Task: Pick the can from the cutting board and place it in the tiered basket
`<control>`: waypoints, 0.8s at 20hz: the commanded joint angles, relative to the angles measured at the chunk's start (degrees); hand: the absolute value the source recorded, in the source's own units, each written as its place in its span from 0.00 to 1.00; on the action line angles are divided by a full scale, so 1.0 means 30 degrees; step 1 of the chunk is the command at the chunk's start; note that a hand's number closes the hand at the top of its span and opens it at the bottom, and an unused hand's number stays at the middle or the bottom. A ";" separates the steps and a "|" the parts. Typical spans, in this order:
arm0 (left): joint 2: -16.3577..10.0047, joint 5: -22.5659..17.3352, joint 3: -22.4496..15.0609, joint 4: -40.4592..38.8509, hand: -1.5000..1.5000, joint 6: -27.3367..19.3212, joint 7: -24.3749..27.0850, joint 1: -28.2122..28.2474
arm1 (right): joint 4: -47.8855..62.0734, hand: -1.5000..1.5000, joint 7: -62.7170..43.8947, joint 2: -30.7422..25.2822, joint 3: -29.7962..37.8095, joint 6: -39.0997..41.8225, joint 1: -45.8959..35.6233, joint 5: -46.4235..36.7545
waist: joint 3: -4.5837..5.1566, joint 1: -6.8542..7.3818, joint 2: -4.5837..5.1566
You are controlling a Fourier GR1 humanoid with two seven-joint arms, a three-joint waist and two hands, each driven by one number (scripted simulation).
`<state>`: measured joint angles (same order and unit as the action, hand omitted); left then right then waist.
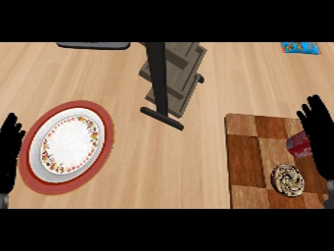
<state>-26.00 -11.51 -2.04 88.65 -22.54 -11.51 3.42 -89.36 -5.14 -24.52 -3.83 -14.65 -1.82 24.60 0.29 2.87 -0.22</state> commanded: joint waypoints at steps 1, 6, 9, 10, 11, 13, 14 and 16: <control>0.0774 0.0536 -0.0200 -0.0302 0.50 -0.0063 0.0644 0.0438 | 0.0553 1.00 0.0624 -0.1037 0.1035 0.1335 -0.1301 -0.0323 | -0.0097 -0.0845 0.0078; 0.2157 0.1197 -0.2856 -0.0771 0.50 0.0816 0.2026 0.0392 | 0.0535 1.00 0.4043 -0.5946 0.4945 0.4211 -0.4214 -0.0171 | -0.0101 -0.1125 0.0188; 0.3019 0.1125 -0.3790 -0.0721 0.50 0.1019 0.2158 0.0951 | 0.4677 0.00 0.1403 -0.4245 0.7687 -0.2166 -0.2737 -0.0396 | -0.0129 -0.1302 0.0298; 0.3075 0.1226 -0.3752 -0.1142 0.50 0.1024 0.2495 0.1092 | 0.4810 0.00 0.2128 -0.4025 0.8527 -0.1392 -0.2551 0.0701 | -0.0135 -0.1359 0.0173; 0.3574 0.1352 -0.4064 -0.1395 0.50 0.0863 0.2254 0.0515 | 0.4804 0.00 0.3810 -0.3106 0.8603 -0.1353 -0.2212 0.0652 | -0.0138 -0.1362 0.0148; 0.4223 0.2018 -0.4315 -0.2032 0.50 0.0393 0.3045 0.0467 | 0.5752 0.00 0.6486 -0.2684 0.9217 0.0281 -0.1942 0.0935 | -0.0127 -0.1094 0.0113; 0.3817 0.1528 -0.3773 -0.1945 0.50 0.1272 0.3600 0.0978 | 0.5975 0.00 0.5844 -0.3477 0.9517 0.1971 -0.2382 0.1675 | -0.0108 -0.0963 0.0084; 0.3563 0.1596 -0.3473 -0.1127 0.50 0.1341 0.2543 0.0718 | 0.3669 0.00 0.4769 -0.4429 0.9949 0.3378 -0.0507 0.1977 | -0.0099 -0.1082 0.0038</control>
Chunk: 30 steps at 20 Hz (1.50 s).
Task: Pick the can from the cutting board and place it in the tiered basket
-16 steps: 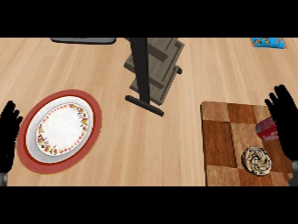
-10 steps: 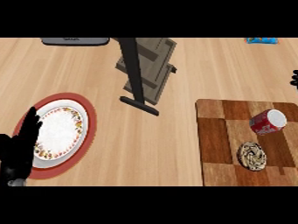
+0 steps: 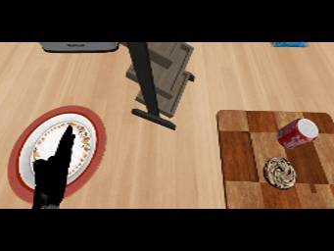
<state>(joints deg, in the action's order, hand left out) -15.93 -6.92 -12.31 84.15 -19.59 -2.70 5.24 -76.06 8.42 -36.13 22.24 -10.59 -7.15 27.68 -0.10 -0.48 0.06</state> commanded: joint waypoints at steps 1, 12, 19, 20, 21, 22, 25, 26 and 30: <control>0.0859 0.0228 -0.0367 -0.1048 0.50 0.0553 0.1264 0.0632 | 0.0769 0.00 0.0546 -0.1106 0.0936 0.2583 0.0463 0.0342 | 0.0034 0.0134 -0.0021; 0.0948 0.0434 -0.0192 -0.1042 0.50 -0.0006 0.0178 -0.0477 | -0.5563 0.00 -0.7861 -0.8053 -0.3894 0.6083 0.4081 -0.3831 | 0.0108 -0.0179 -0.0068; 0.0727 0.0391 0.0013 -0.0867 0.50 0.0584 0.0420 -0.0005 | -1.0141 0.00 -1.4339 -0.8311 -0.5551 0.3205 0.3244 -0.7320 | 0.0062 0.0141 -0.0056; 0.1196 0.0802 -0.0502 -0.0425 0.50 -0.0003 0.0482 0.0628 | -1.1151 0.00 -1.4762 -0.7299 -0.6954 0.2153 0.3727 -0.8651 | 0.0057 0.0209 -0.0060; 0.0937 0.0741 -0.0456 -0.0446 0.50 0.0493 -0.0291 -0.0074 | -1.0491 0.00 -1.5479 -0.7463 -0.7158 0.2792 0.2563 -0.8777 | 0.0049 0.0314 -0.0010; 0.0869 0.0219 0.0531 -0.2290 0.50 0.1090 0.0503 -0.1348 | -1.0008 0.00 -1.5530 -0.6977 -0.7989 0.2591 0.2138 -0.9719 | 0.0055 0.0312 0.0041; 0.1060 0.0529 0.0192 -0.1067 0.50 0.0912 0.0349 -0.0025 | -1.0665 0.00 -1.7024 -0.6396 -0.8246 0.3141 0.1477 -1.0692 | 0.0045 0.0346 -0.0003; 0.1109 0.0725 0.0026 -0.0933 0.50 0.0874 0.0773 0.0239 | -0.9670 0.00 -1.7203 -0.6111 -0.9213 0.3124 0.0631 -1.1574 | 0.0044 0.0516 0.0030; 0.1199 0.0724 0.0424 -0.1561 0.50 0.1040 0.0509 -0.0455 | -0.8621 0.00 -1.7065 -0.5388 -1.0588 0.3835 0.0710 -1.3746 | 0.0040 0.0423 0.0047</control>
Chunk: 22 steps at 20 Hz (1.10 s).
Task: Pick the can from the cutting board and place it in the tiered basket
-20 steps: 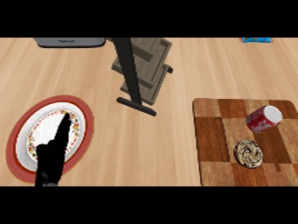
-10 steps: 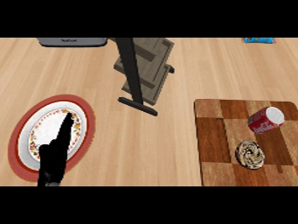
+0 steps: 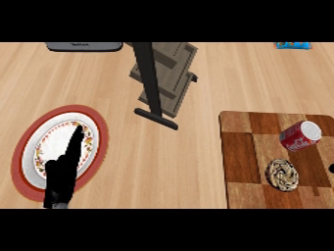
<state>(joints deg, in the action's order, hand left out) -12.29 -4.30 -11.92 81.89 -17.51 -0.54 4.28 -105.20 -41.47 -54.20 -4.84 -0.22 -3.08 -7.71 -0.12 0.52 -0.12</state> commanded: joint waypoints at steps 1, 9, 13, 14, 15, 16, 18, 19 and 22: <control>-0.0363 0.0174 -0.0034 0.0895 0.50 0.0229 -0.0561 0.0908 | 0.0145 0.00 -0.1918 0.0437 -0.1523 0.0955 -0.1279 -0.2097 | 0.0047 0.0106 0.0051; 0.0730 0.0724 0.0455 -0.0914 0.50 0.0052 -0.0399 -0.0569 | 0.1282 0.00 -0.2975 0.2841 -0.2210 0.3291 -0.1924 -0.3452 | 0.0043 -0.0145 0.0046; 0.0840 0.1008 0.0058 0.0182 0.50 0.0246 -0.0525 0.0743 | 0.3669 0.00 -0.2088 0.4374 -0.2201 0.3783 -0.3492 -0.4358 | 0.0038 -0.0016 0.0055; 0.0495 0.0665 0.0830 0.0131 0.50 0.0476 -0.1711 -0.0902 | 0.1362 0.00 -0.4695 0.5002 -0.2592 0.4164 -0.3723 -0.4255 | 0.0045 -0.0109 0.0037; 0.0099 0.0588 0.0741 0.0873 0.50 0.1028 -0.0873 0.1197 | 0.1739 0.00 -0.3175 0.4530 -0.1828 0.4461 -0.2451 -0.4503 | 0.0041 -0.0118 0.0022; 0.0123 0.0610 0.1306 -0.0187 0.50 0.0856 -0.1624 -0.0790 | 0.3526 0.00 -0.3078 0.5435 -0.2849 0.4329 -0.3897 -0.5314 | 0.0041 -0.0052 0.0062; 0.0412 0.0707 0.0964 -0.0694 0.50 0.1281 0.0090 0.0605 | 0.2452 0.00 -0.4255 0.4608 -0.1576 0.6206 -0.3903 -0.4165 | 0.0048 -0.0118 0.0032; 0.0524 0.0658 0.1204 -0.0653 0.50 0.1039 -0.0570 -0.0241 | 0.2884 0.00 -0.4778 0.5366 -0.2708 0.6041 -0.4087 -0.5030 | 0.0047 -0.0089 0.0045; 0.1089 0.0848 0.1151 -0.1198 0.50 0.0745 0.0317 -0.0041 | 0.4221 0.00 -0.4425 0.4827 -0.2008 0.7298 -0.4246 -0.4468 | 0.0048 -0.0084 0.0061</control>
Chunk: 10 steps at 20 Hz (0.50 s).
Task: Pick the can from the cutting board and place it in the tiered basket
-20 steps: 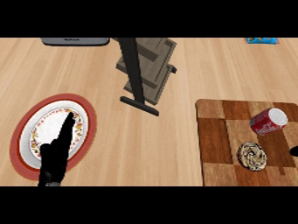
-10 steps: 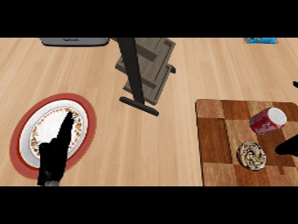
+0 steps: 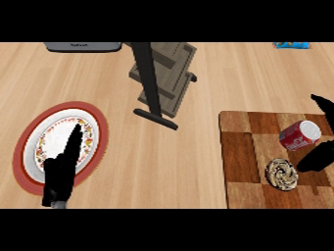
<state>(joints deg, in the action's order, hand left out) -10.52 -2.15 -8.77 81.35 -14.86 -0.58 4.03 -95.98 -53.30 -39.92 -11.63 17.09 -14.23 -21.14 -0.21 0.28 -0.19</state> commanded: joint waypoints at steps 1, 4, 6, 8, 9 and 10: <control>-0.0361 -0.0080 0.0126 0.0277 0.50 0.0630 -0.0490 0.0871 | -0.0806 0.00 -0.1785 0.0370 0.0188 0.1796 0.0184 0.0140 | 0.0075 -0.0059 0.0038; 0.0122 0.0386 0.0008 0.1123 0.50 -0.0074 -0.1645 0.0472 | 0.1394 0.00 -0.0172 0.0781 0.0829 0.1815 -0.0239 -0.0294 | 0.0066 -0.0011 0.0057; 0.0673 0.0475 0.0290 -0.1060 0.50 -0.0015 -0.0339 -0.0288 | 0.0733 0.00 -0.1709 0.1425 0.0683 0.2707 -0.1186 -0.0140 | 0.0077 -0.0066 0.0063; 0.0636 0.0684 0.0178 -0.0125 0.50 -0.0036 -0.0637 0.0039 | 0.2418 0.00 -0.0303 0.1484 0.0954 0.2684 -0.1419 -0.0788 | 0.0071 -0.0019 0.0069; 0.0712 0.0727 -0.0020 -0.0039 0.50 0.0098 0.0050 0.0943 | 0.3385 0.00 0.0511 0.1965 0.0711 0.2000 -0.1330 -0.1382 | 0.0069 0.0029 0.0076; 0.1227 0.1230 -0.0176 -0.1624 0.50 -0.0217 0.0418 -0.0198 | 0.1788 0.00 -0.0675 0.1515 0.0880 0.3059 -0.1210 -0.0949 | 0.0077 -0.0101 0.0066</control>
<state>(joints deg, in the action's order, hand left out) -9.06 -0.01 -8.50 81.53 -14.93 -0.30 4.63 -90.18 -52.54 -35.78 -9.89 22.12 -17.24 -23.45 -0.30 0.29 -0.24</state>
